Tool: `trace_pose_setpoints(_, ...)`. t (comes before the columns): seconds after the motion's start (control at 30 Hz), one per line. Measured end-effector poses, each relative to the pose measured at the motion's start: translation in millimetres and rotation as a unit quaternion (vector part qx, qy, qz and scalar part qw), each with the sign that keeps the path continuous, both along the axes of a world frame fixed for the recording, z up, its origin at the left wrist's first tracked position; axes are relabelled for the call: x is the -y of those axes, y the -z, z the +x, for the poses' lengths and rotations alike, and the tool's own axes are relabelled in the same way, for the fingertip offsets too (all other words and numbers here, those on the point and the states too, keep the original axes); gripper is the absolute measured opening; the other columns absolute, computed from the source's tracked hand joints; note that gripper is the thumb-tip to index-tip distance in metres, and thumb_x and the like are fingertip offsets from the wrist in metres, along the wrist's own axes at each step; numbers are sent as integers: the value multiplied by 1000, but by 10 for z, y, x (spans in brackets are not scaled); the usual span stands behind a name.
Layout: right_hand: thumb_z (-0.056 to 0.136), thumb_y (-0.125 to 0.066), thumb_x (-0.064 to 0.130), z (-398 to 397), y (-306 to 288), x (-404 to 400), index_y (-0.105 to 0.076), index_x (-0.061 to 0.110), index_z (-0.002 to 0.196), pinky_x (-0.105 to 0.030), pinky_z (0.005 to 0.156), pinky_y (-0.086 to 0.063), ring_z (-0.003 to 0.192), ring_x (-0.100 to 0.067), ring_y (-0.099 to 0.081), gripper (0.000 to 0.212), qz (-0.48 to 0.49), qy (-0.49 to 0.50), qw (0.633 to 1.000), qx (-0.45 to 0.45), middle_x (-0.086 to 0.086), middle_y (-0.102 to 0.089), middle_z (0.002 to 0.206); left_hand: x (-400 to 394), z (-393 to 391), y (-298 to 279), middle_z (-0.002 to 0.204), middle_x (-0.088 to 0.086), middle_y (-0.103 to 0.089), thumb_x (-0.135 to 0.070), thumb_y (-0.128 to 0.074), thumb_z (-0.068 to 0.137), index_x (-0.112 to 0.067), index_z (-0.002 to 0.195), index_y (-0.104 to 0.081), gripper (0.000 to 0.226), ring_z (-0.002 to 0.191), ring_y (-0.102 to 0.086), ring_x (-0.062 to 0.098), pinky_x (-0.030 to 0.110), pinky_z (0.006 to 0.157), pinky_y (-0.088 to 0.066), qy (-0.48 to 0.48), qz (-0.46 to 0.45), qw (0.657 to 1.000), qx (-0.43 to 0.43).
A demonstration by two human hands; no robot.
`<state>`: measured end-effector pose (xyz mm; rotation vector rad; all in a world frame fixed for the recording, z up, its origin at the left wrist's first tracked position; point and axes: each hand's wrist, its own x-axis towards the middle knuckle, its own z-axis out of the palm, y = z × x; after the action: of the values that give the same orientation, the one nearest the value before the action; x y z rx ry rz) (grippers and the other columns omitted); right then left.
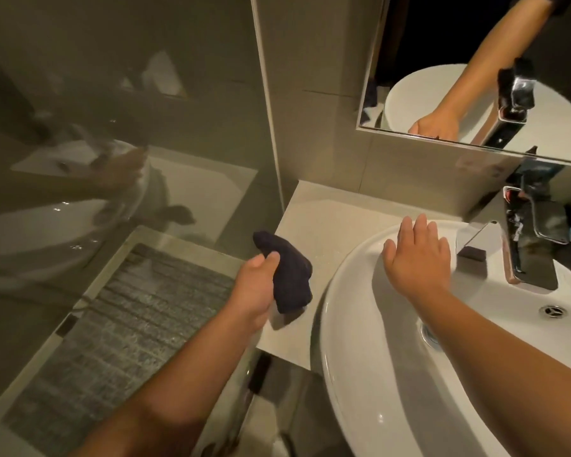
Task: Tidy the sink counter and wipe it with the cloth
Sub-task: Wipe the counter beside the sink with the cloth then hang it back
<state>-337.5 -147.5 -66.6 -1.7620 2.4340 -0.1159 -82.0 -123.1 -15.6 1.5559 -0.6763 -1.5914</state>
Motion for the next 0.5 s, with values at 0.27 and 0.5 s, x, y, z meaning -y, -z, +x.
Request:
trace_pose_setpoints(0.27, 88, -13, 46, -10, 83, 43, -31, 11, 148, -52, 115, -23, 146, -35, -23, 72, -17, 5, 1000, -25, -15, -27, 158, 1713, -831, 214, 123, 25, -57, -14, -38, 99, -6, 136, -36, 38, 107, -55, 41, 40, 78, -39, 269, -253, 791, 488)
trace_pose_setpoints(0.5, 89, -23, 41, -28, 188, 66, -41, 7, 143, -53, 110, -29, 141, -38, -34, 66, -50, 18, 997, -52, -19, -37, 153, 1961, -1074, 975, 155, 12, -26, 3, -49, 87, -13, 143, -35, 60, 141, -24, 29, 43, 110, -27, 537, -390, 494, 561)
